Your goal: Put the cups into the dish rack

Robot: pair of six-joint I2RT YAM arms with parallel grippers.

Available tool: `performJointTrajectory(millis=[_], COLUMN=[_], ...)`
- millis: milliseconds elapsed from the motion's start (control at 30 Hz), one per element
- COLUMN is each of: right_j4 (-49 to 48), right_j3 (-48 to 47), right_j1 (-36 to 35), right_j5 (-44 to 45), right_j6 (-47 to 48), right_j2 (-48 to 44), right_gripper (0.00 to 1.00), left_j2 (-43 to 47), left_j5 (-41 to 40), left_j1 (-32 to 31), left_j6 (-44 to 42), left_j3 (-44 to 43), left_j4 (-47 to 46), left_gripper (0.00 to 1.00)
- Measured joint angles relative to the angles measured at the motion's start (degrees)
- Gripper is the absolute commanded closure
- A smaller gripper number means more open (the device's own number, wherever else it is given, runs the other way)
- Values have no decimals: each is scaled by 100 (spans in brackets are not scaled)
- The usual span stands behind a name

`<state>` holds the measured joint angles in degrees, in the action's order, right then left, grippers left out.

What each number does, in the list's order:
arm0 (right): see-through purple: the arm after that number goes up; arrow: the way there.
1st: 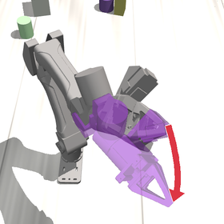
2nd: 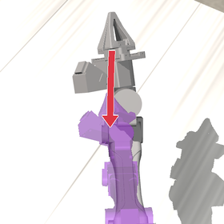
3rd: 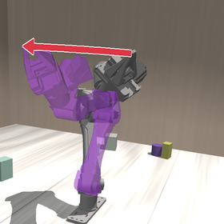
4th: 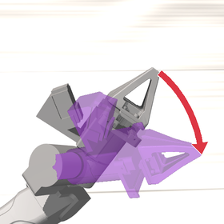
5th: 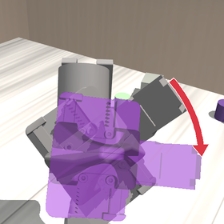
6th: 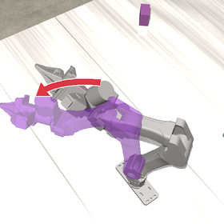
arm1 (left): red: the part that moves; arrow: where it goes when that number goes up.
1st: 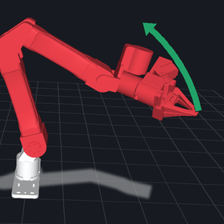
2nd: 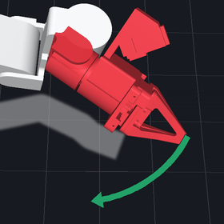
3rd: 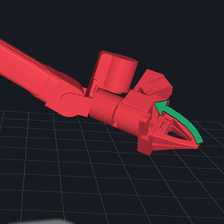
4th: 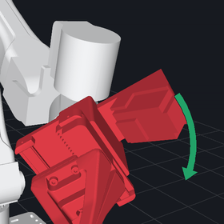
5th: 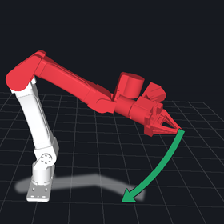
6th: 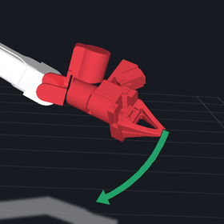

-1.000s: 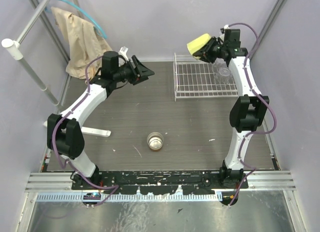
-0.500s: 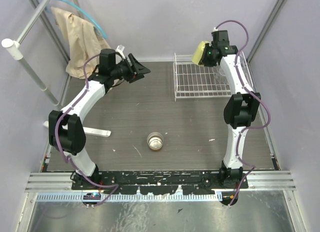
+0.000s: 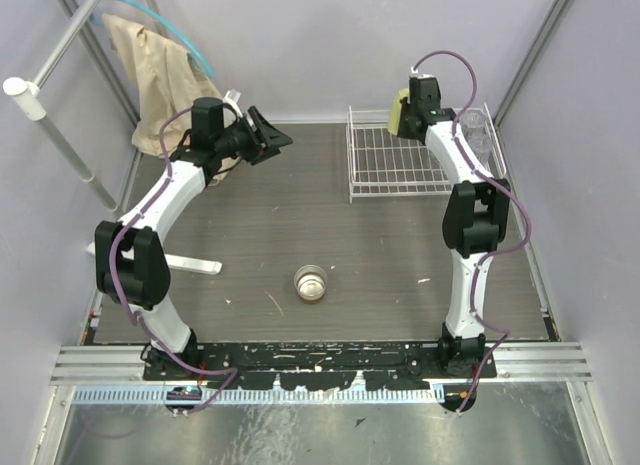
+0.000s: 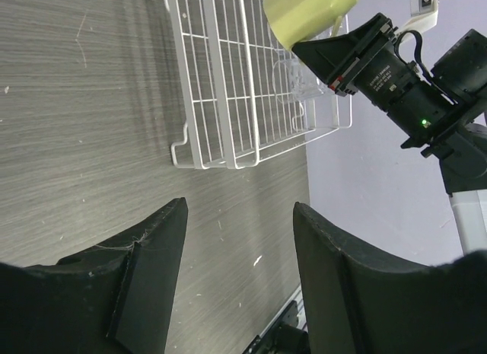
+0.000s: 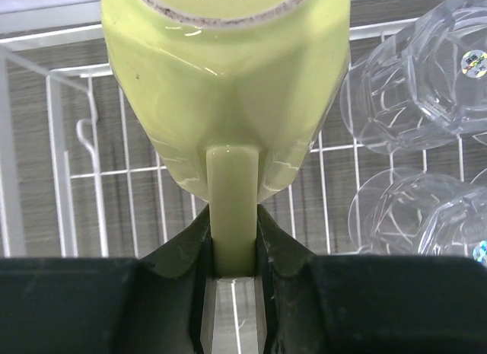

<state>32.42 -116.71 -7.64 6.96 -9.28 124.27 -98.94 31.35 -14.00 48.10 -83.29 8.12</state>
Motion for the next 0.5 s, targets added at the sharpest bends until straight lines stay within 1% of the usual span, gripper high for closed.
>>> performJointTrajectory(millis=[100,167,500], right_j4=[-393,-474,-981], right_j3=[295,396,420], right_j1=[39,61,101], right_j5=[98,133,188], right_j6=[57,81,201], right_j2=[0,17,328], right_gripper=[99,99,99], left_j2=[0,2,22], left_j5=[-22,-33,-146], left_j1=[35,46,101], left_j6=[-13,-13,-74], left_j3=[37,57,107], left_j4=[11,24,164], left_gripper=[35,35,35])
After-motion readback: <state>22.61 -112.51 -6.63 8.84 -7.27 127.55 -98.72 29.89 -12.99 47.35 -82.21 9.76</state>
